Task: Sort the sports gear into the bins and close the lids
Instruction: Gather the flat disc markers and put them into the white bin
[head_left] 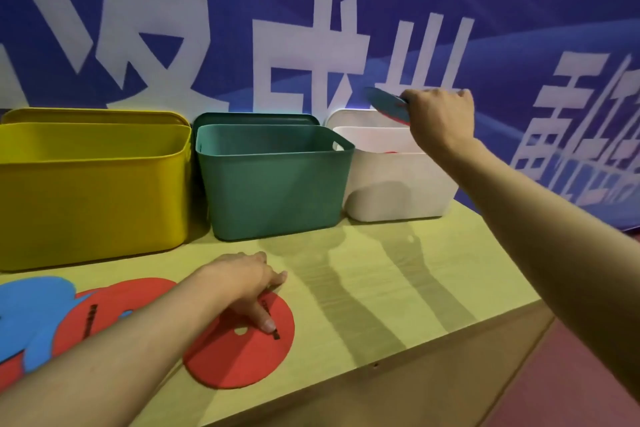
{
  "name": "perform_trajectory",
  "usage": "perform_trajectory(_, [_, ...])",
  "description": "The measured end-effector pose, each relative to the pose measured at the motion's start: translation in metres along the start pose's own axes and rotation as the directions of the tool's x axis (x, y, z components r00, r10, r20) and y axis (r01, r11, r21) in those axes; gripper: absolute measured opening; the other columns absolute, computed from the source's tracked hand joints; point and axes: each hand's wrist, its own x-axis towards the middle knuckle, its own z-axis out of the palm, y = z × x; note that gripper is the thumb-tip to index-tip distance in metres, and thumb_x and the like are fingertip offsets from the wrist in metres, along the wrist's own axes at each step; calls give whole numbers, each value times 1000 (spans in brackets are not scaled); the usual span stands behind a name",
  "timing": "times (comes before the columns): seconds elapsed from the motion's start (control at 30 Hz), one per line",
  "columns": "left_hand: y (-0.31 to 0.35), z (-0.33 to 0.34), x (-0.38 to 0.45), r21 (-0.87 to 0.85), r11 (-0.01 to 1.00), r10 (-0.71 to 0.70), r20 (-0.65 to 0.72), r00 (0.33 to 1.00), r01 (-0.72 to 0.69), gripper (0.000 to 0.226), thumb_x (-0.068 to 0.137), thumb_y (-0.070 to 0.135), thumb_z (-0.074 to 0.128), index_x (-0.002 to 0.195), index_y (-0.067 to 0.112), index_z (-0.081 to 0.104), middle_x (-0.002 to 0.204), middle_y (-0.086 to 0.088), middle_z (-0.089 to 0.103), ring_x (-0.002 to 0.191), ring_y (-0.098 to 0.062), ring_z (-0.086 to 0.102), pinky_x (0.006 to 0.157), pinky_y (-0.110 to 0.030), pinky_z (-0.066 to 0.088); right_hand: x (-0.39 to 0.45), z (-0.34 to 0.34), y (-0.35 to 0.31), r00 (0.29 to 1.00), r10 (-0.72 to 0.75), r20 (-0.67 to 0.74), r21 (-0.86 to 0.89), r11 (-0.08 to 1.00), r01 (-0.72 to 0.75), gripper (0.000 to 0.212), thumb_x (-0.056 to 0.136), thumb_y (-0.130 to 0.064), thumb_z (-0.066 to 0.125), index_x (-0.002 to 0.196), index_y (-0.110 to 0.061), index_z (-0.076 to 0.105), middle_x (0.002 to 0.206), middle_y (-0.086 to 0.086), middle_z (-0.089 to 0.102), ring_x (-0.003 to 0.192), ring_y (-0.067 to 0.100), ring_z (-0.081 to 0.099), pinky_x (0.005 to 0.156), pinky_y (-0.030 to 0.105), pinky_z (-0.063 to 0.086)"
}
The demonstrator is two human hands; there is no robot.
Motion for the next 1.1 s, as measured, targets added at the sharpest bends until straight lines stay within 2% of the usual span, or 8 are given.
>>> perform_trajectory(0.13, [6, -4, 0, 27, 1000, -11, 13, 1000, 10, 107, 74, 76, 71, 161, 41, 19, 139, -5, 44, 121, -29, 53, 93, -44, 53, 9, 43, -14, 908, 25, 418, 24, 999, -38, 52, 96, -59, 60, 130, -20, 61, 109, 9, 68, 91, 28, 61, 86, 47, 50])
perform_trajectory(0.2, [6, -4, -1, 35, 999, -17, 14, 1000, 17, 107, 74, 76, 71, 161, 40, 18, 138, -6, 43, 121, -29, 53, 92, -44, 53, -5, 55, -26, 910, -21, 414, 47, 999, 2, 61, 94, -68, 54, 129, -19, 62, 114, 9, 69, 93, 27, 63, 81, 43, 50])
perform_trajectory(0.33, [4, -2, -2, 35, 999, -6, -30, 1000, 7, 106, 74, 78, 69, 160, 41, 20, 141, -7, 44, 123, -32, 53, 94, -44, 51, -54, 56, -50, 934, -179, 308, 109, 982, 153, 53, 95, -63, 53, 133, -27, 59, 132, 4, 65, 120, 30, 61, 98, 55, 49])
perform_trajectory(0.43, [6, -2, -3, 20, 1000, -11, -64, 998, 13, 104, 70, 80, 71, 158, 40, 31, 135, -5, 52, 120, -31, 56, 92, -42, 52, -100, 39, -70, 898, -277, 341, 146, 960, 240, 50, 99, -58, 50, 140, -30, 53, 141, 2, 57, 126, 30, 54, 100, 50, 45])
perform_trajectory(0.67, [-29, 16, -39, -176, 984, -35, -270, 962, -14, 62, 90, 63, 65, 143, 33, 56, 140, -2, 60, 126, -27, 58, 101, -41, 51, -205, -7, -153, 587, -598, 546, 463, 799, 383, 71, 90, -75, 52, 150, -36, 43, 149, -1, 50, 125, 26, 54, 101, 49, 49])
perform_trajectory(0.8, [-71, 39, -74, -132, 987, -125, -288, 949, 90, 63, 97, 60, 55, 153, 35, 41, 153, -3, 46, 138, -28, 45, 112, -44, 42, -223, -19, -197, 525, -676, 517, 559, 731, 392, 87, 83, -86, 48, 154, -42, 26, 161, 0, 34, 138, 33, 42, 109, 58, 41])
perform_trajectory(0.93, [-105, 75, -105, -210, 957, -239, -171, 956, 202, 92, 84, 82, 52, 160, 45, 14, 169, -2, 13, 150, -35, 29, 117, -52, 35, -229, -22, -229, 413, -688, 596, 576, 725, 377, 105, 76, -92, 48, 157, -47, 0, 171, -3, -2, 153, 46, 11, 117, 74, 16])
perform_trajectory(1.1, [-114, 112, -123, -272, 906, -329, 25, 944, 323, 117, 68, 100, 40, 160, 46, -8, 172, -4, -10, 155, -42, 11, 121, -59, 26, -228, -12, -241, 311, -601, 736, 499, 792, 350, 112, 70, -100, 38, 154, -51, -17, 171, -3, -12, 152, 48, 9, 113, 78, 14])
